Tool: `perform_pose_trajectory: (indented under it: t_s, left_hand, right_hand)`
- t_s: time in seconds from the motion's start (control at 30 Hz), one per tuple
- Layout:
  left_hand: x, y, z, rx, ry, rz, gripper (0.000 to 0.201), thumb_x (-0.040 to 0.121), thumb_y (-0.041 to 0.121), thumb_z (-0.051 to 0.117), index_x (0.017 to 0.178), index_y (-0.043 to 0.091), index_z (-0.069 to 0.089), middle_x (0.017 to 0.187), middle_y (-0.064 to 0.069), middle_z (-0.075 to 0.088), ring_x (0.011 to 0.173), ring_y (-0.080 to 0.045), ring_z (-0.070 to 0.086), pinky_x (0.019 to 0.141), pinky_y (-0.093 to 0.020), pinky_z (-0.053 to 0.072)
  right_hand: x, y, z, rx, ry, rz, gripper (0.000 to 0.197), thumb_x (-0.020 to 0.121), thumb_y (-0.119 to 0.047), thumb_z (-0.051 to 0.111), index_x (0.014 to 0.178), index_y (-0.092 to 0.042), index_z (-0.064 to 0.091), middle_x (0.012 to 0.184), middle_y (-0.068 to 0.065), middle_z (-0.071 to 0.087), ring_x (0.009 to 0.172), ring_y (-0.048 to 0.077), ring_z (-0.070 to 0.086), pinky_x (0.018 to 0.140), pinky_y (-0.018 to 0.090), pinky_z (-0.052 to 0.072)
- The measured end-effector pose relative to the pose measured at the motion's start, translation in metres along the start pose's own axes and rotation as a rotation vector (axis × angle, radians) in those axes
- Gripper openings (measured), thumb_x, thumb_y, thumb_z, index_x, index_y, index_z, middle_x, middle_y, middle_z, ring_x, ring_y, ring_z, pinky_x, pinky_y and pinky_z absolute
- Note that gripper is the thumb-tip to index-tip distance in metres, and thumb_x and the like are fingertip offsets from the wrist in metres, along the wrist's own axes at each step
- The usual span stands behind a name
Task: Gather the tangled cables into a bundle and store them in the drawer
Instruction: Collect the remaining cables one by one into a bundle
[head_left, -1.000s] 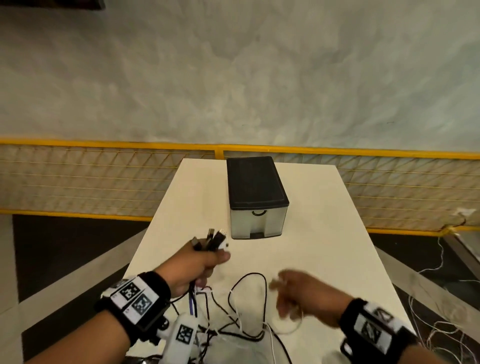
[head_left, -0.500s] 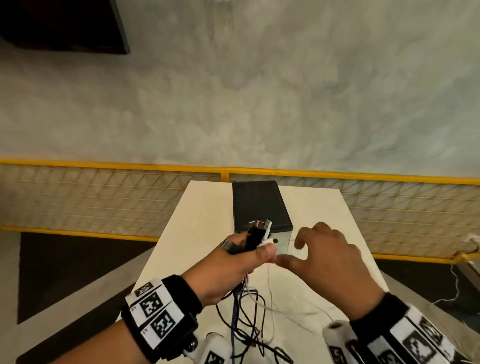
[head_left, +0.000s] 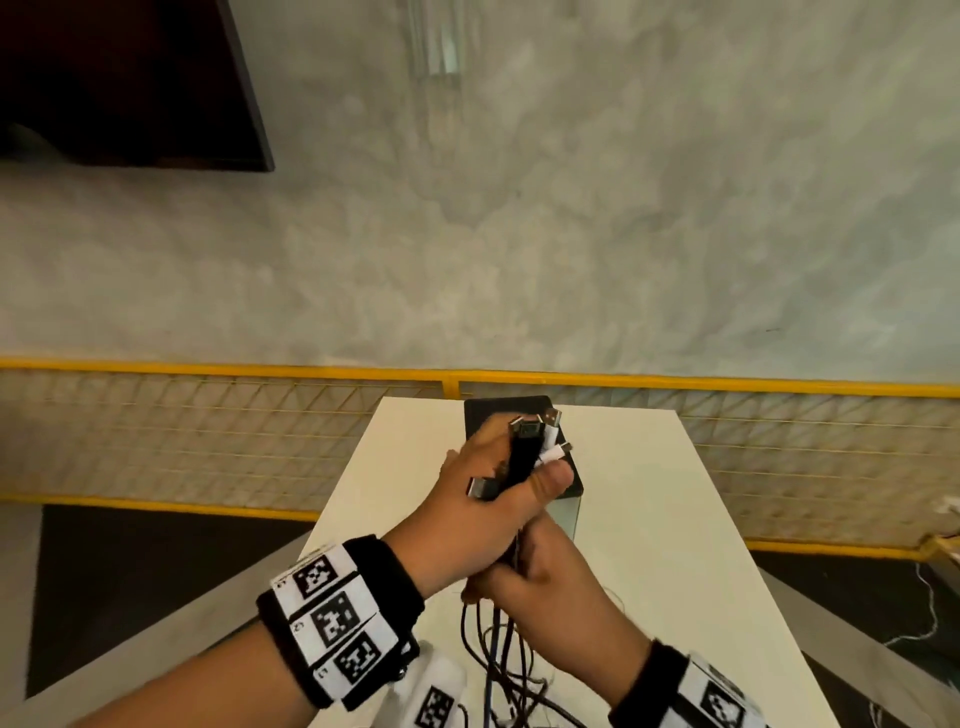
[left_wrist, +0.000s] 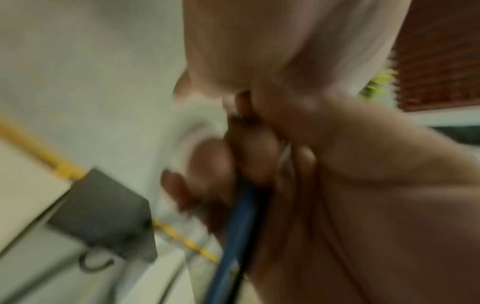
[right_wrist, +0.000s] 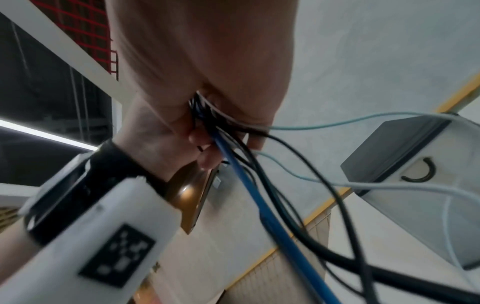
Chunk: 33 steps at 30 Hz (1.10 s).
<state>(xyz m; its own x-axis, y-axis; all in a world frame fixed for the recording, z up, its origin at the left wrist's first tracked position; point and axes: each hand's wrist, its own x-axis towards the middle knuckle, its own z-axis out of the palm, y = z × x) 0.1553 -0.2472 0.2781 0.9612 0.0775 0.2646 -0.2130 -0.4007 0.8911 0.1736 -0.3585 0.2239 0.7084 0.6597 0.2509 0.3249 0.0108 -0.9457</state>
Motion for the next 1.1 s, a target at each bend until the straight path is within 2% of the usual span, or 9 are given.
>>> perform_pose_trajectory:
  t_s: [0.17, 0.27, 0.37, 0.47, 0.53, 0.67, 0.77, 0.9, 1.1]
  left_hand:
    - [0.005, 0.007, -0.008, -0.305, -0.001, -0.225, 0.061, 0.077, 0.058, 0.055, 0.114, 0.011, 0.068, 0.090, -0.001, 0.066, 0.041, -0.004, 0.051, 0.038, -0.018, 0.039]
    - [0.000, -0.001, -0.007, -0.260, -0.209, -0.354, 0.070, 0.075, 0.069, 0.062, 0.114, 0.012, 0.064, 0.098, -0.016, 0.071, 0.036, -0.015, 0.046, 0.036, -0.020, 0.039]
    - [-0.005, -0.002, -0.010, -0.242, -0.423, -0.358, 0.049, 0.085, 0.051, 0.062, 0.129, 0.029, 0.058, 0.085, 0.010, 0.074, 0.046, -0.018, 0.059, 0.039, -0.022, 0.048]
    - [-0.006, 0.001, -0.010, -0.282, -0.409, -0.333, 0.045, 0.093, 0.045, 0.045, 0.122, 0.017, 0.065, 0.111, 0.019, 0.071, 0.064, 0.000, 0.065, 0.041, -0.021, 0.049]
    - [-0.004, -0.001, -0.007, -0.433, -0.354, -0.310, 0.046, 0.094, 0.050, 0.043, 0.099, 0.015, 0.072, 0.111, 0.014, 0.073, 0.064, -0.007, 0.068, 0.050, -0.028, 0.047]
    - [0.001, -0.006, 0.000, -0.783, -0.154, -0.253, 0.048, 0.086, 0.047, 0.051, 0.062, 0.008, 0.063, 0.085, -0.008, 0.074, 0.117, -0.034, 0.063, 0.095, -0.035, 0.046]
    - [-0.001, -0.006, 0.001, -0.708, -0.146, -0.281, 0.048, 0.090, 0.039, 0.051, 0.056, 0.006, 0.053, 0.073, -0.009, 0.066, 0.114, -0.031, 0.065, 0.075, -0.020, 0.052]
    - [-0.008, -0.013, -0.003, -0.477, -0.277, -0.347, 0.047, 0.092, 0.043, 0.052, 0.063, 0.007, 0.059, 0.109, -0.004, 0.074, 0.097, -0.014, 0.071, 0.044, -0.017, 0.039]
    - [0.000, -0.013, -0.002, -0.780, -0.199, -0.306, 0.046, 0.091, 0.043, 0.043, 0.100, 0.007, 0.070, 0.133, 0.001, 0.064, 0.125, -0.021, 0.059, 0.087, -0.021, 0.052]
  right_hand:
    - [0.009, -0.011, -0.013, 0.007, -0.018, 0.001, 0.034, 0.073, -0.002, 0.044, 0.069, -0.035, 0.052, 0.070, -0.015, 0.057, 0.071, 0.009, 0.053, 0.069, 0.033, 0.052]
    - [0.012, -0.009, -0.011, 0.011, -0.043, 0.046, 0.024, 0.071, -0.002, 0.040, 0.068, -0.020, 0.057, 0.060, -0.004, 0.064, 0.060, 0.016, 0.061, 0.064, 0.038, 0.054]
    - [0.005, -0.003, -0.005, -0.062, -0.126, 0.149, 0.021, 0.070, -0.010, 0.036, 0.061, -0.009, 0.055, 0.047, -0.004, 0.056, 0.042, 0.011, 0.049, 0.047, 0.025, 0.042]
    - [0.002, -0.006, -0.005, -0.085, -0.191, 0.152, 0.016, 0.067, -0.009, 0.037, 0.064, -0.014, 0.052, 0.053, -0.004, 0.056, 0.043, 0.007, 0.045, 0.046, 0.022, 0.037]
    - [0.003, -0.007, -0.008, -0.163, -0.189, 0.103, 0.017, 0.067, -0.006, 0.040, 0.070, -0.019, 0.051, 0.057, -0.004, 0.060, 0.049, 0.003, 0.048, 0.050, 0.022, 0.040]
    - [0.002, -0.005, -0.013, -0.199, -0.203, 0.099, 0.026, 0.069, -0.001, 0.040, 0.074, -0.026, 0.048, 0.060, -0.005, 0.064, 0.051, 0.003, 0.049, 0.052, 0.022, 0.042]
    - [0.002, -0.002, -0.015, -0.319, -0.237, 0.057, 0.026, 0.072, -0.004, 0.043, 0.074, -0.029, 0.045, 0.063, -0.009, 0.060, 0.059, 0.002, 0.051, 0.060, 0.027, 0.045]
    - [0.004, -0.005, -0.015, -0.630, -0.292, -0.016, 0.017, 0.089, -0.005, 0.043, 0.097, -0.017, 0.052, 0.087, -0.006, 0.051, 0.074, 0.006, 0.046, 0.067, 0.027, 0.036]
    - [0.006, -0.004, -0.012, -0.149, -0.254, 0.215, 0.024, 0.066, -0.005, 0.042, 0.069, -0.028, 0.045, 0.059, -0.001, 0.060, 0.052, 0.013, 0.048, 0.051, 0.028, 0.042]
